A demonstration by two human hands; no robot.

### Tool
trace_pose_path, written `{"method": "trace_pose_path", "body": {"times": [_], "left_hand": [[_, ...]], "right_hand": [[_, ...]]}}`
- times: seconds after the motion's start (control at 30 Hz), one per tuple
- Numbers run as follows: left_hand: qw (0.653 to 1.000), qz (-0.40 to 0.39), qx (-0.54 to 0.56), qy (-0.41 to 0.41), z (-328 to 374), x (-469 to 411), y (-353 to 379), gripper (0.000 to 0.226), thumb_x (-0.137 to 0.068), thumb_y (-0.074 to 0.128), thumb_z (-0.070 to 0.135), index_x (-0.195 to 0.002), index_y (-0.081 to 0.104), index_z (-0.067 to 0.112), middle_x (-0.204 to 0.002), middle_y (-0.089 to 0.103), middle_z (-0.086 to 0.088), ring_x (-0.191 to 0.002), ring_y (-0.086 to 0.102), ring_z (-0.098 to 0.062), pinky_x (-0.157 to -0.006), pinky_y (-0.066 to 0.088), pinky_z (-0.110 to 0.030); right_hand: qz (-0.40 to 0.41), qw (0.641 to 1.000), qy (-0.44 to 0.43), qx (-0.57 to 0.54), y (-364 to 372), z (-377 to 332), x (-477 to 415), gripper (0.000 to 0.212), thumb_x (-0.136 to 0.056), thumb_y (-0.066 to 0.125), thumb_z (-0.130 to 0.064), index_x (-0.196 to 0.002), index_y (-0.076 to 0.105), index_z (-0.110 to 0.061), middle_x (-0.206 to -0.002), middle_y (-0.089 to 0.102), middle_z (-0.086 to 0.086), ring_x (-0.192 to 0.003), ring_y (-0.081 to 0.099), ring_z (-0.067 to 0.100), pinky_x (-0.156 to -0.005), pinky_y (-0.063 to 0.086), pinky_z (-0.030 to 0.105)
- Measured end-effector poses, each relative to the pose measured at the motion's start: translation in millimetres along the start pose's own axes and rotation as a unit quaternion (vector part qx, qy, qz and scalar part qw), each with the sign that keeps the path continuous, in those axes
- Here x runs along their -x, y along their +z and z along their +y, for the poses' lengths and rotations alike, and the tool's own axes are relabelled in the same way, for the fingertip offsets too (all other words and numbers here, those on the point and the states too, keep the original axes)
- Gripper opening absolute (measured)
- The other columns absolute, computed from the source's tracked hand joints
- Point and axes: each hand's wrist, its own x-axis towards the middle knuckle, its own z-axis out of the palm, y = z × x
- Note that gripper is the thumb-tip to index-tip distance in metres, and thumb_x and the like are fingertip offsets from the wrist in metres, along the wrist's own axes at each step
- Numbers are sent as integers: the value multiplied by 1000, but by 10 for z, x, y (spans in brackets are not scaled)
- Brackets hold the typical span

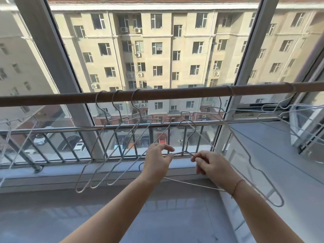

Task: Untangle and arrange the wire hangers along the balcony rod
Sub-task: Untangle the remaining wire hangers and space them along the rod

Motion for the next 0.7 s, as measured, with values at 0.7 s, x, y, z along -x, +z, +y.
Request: {"method": "trace_pose_path", "body": {"times": [0.7], "left_hand": [[961, 45, 271, 37, 1025, 127, -291, 26, -93, 54, 24, -79, 67, 6, -67, 64, -14, -59, 58, -20, -48, 47, -27]], "right_hand": [[10, 940, -48, -336, -5, -1045, 75, 17, -94, 49, -12, -97, 62, -1, -59, 57, 7, -49, 54, 13, -43, 43, 19]]}}
